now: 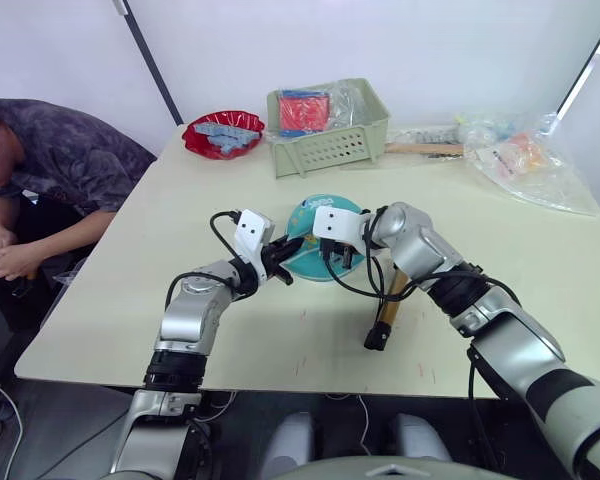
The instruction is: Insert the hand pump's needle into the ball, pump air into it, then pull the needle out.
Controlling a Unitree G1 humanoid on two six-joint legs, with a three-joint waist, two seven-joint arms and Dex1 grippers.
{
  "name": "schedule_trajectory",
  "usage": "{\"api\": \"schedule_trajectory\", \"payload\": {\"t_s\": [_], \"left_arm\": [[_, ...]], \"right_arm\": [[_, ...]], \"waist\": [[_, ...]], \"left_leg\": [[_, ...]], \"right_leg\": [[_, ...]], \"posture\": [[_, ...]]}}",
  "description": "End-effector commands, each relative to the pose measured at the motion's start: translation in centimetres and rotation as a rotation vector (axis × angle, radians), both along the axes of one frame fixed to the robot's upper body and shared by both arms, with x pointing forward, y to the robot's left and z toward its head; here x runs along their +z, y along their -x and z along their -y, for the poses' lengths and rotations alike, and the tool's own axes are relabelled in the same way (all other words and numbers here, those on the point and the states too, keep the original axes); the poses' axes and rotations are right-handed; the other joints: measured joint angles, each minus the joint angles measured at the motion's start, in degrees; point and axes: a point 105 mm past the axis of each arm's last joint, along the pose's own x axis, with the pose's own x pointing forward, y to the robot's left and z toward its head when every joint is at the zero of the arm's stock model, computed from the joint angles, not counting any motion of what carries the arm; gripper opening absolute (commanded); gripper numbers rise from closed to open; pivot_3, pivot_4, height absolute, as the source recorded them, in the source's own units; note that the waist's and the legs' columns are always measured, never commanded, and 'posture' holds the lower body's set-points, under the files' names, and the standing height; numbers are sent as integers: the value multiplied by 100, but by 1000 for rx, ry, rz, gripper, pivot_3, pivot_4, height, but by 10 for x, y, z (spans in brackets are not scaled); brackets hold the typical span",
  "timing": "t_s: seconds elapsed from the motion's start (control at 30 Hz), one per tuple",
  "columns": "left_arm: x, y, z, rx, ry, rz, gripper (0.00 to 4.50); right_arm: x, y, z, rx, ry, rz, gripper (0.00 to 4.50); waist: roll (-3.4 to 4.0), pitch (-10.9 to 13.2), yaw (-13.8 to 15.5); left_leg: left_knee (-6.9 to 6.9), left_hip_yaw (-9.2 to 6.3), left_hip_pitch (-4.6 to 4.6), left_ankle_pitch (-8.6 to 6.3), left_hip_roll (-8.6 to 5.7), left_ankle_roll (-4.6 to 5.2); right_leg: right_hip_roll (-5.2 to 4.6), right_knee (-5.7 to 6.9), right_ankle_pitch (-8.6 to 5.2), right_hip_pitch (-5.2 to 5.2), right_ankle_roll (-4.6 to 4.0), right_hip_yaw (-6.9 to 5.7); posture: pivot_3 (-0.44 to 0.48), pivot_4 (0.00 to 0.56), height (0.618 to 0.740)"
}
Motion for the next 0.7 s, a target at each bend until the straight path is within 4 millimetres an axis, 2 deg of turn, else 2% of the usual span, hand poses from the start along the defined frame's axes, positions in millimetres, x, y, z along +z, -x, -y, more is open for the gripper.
{"api": "schedule_trajectory", "payload": {"t_s": [0.03,0.13,0.23,0.5,0.7], "left_arm": [[1,0,-9,23,-2,-1,0],[0,0,-9,23,-1,-2,0],[1,-1,-8,20,0,-2,0],[4,-3,-2,4,5,6,0],[10,-3,8,-28,18,20,0]], "right_arm": [[-118,24,107,-323,357,-325,326],[-120,25,105,-322,343,-337,326],[-113,22,96,-291,285,-314,326],[-65,6,76,-234,110,-202,326],[-30,10,68,-190,-18,-123,326]], "waist": [[2,-3,-14],[3,-10,-26],[6,-11,-27],[6,15,8],[-2,93,167]], "left_leg": [[0,0,0,0,0,0],[0,-1,1,0,0,0],[-2,-2,1,-1,0,0],[-2,-1,-5,0,-1,0],[-2,-4,-51,3,-10,-4]], "right_leg": [[0,1,0,0,0,1],[-1,1,0,0,0,4],[-1,1,0,0,-1,4],[-1,1,0,-2,0,5],[-11,-2,12,-39,21,-17]], "posture": [[0,150,738],[0,150,738],[0,150,738],[0,150,738],[0,150,738]]}}
